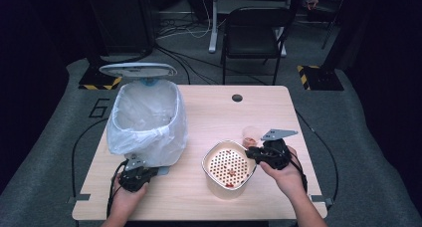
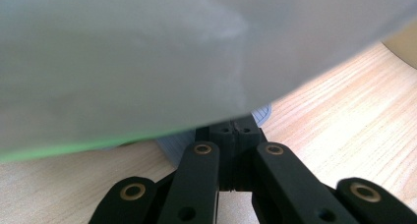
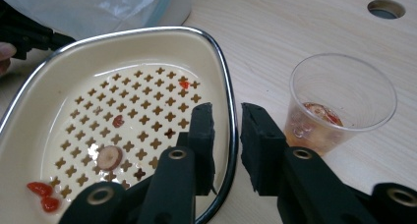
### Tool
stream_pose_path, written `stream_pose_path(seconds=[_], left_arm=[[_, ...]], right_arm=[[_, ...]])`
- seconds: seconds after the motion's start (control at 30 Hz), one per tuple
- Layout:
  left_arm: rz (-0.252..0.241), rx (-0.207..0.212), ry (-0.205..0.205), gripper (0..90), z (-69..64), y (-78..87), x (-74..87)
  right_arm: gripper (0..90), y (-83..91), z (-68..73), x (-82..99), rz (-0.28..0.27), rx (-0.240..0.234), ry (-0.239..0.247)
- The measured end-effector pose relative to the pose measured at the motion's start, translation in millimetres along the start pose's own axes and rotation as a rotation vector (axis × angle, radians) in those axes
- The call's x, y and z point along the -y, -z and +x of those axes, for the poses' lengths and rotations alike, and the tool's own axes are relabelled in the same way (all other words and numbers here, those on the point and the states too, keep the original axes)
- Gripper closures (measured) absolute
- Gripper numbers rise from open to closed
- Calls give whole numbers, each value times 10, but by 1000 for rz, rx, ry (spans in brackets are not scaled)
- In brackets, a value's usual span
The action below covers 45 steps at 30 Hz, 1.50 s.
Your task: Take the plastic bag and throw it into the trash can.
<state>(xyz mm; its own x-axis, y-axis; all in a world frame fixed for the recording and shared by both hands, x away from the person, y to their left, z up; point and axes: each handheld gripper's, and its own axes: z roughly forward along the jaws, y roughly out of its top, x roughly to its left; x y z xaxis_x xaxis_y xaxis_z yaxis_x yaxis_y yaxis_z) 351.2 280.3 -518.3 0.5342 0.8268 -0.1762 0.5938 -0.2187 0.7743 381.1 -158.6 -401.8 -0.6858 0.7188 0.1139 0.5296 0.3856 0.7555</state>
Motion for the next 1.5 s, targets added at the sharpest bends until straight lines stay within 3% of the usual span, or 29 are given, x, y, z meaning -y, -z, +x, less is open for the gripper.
stream_pose_path(seconds=[0.27,0.57,0.87,1.17,1.5], left_arm=[[-2,-1,4,900,-1,-1,1],[1,3,-2,900,2,1,1],[3,2,-1,900,3,3,0],[3,1,-2,900,5,4,3],[3,3,-1,900,6,4,2]], right_arm=[[632,95,-90,-49,-38,30,-18],[526,95,-301,22,-61,76,-48],[449,-14,-500,128,-62,126,-85],[308,-202,-631,219,-52,162,-100],[160,-429,-630,207,-37,164,-76]])
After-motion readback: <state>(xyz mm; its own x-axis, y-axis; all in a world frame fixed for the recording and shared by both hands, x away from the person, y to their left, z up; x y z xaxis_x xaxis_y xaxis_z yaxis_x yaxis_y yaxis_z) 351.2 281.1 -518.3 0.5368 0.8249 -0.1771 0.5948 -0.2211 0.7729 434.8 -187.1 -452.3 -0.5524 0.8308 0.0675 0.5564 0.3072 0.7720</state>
